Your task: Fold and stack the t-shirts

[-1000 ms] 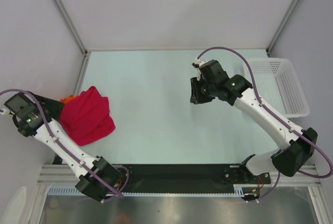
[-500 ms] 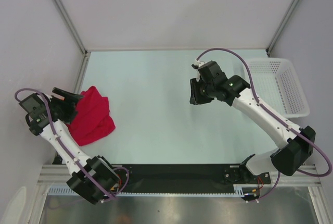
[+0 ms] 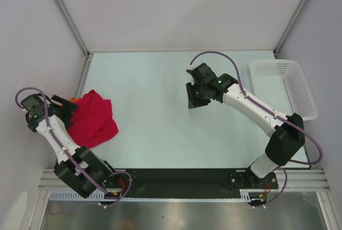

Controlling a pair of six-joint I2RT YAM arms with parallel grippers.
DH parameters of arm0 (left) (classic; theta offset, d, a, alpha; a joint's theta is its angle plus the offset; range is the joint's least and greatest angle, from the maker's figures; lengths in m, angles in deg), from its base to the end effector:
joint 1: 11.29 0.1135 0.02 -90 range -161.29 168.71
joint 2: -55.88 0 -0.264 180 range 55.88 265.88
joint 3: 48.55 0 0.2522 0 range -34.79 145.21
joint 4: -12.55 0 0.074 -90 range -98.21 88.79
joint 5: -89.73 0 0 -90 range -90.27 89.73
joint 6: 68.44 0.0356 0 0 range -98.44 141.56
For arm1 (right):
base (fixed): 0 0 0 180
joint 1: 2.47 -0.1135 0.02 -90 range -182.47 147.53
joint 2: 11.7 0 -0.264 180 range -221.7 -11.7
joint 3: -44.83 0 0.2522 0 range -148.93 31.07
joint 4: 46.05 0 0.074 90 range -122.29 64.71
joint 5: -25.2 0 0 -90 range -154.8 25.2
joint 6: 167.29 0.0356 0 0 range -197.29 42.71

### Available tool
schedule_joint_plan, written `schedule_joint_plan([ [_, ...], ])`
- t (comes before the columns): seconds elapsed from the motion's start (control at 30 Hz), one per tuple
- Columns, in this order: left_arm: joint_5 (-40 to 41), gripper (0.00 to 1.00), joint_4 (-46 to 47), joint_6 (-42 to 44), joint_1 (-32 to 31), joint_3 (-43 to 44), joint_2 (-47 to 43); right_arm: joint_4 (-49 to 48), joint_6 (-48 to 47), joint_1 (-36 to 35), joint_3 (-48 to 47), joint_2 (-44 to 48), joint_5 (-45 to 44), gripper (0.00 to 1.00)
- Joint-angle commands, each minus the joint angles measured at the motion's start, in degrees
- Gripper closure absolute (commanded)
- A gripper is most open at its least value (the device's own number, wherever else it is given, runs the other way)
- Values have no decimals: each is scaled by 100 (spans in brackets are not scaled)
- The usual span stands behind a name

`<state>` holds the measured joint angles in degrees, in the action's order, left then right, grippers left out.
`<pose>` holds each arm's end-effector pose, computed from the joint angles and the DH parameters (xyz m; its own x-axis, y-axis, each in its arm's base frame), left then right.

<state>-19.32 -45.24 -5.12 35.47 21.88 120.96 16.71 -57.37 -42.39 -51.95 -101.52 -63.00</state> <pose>0.1629 0.1563 0.2911 -0.2373 -0.8718 -0.4285 -0.7373 0.4488 -0.5049 0.2532 0.2133 0.3174 -0.8195 -0.2417 -0.5196 -0.3996 0.8909 0.2159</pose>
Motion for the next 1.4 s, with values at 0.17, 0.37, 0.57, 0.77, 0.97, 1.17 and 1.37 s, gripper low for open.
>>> schedule_joint_plan([
  [0.17,973,16,219,198,-36,600,777,49,12,-217,-1259,-1194,-13,69],
  [0.37,1087,16,421,66,-36,688,1182,242,-41,-314,-2041,-1968,57,70],
  [0.57,684,15,667,22,-71,820,868,313,-94,-350,-2139,-1978,-40,70],
  [0.77,245,12,1001,259,-712,1355,-56,260,-146,-376,-2016,-1583,-136,69],
  [0.97,-2107,0,1477,268,-1764,2014,-523,58,-138,-420,-1858,-1012,-84,69],
  [1.17,-1385,0,1336,338,-4673,2244,-584,-478,81,-429,-929,-74,145,69],
  [1.37,330,0,800,593,-7135,2384,-50,-1075,503,-429,555,1148,-22,67],
])
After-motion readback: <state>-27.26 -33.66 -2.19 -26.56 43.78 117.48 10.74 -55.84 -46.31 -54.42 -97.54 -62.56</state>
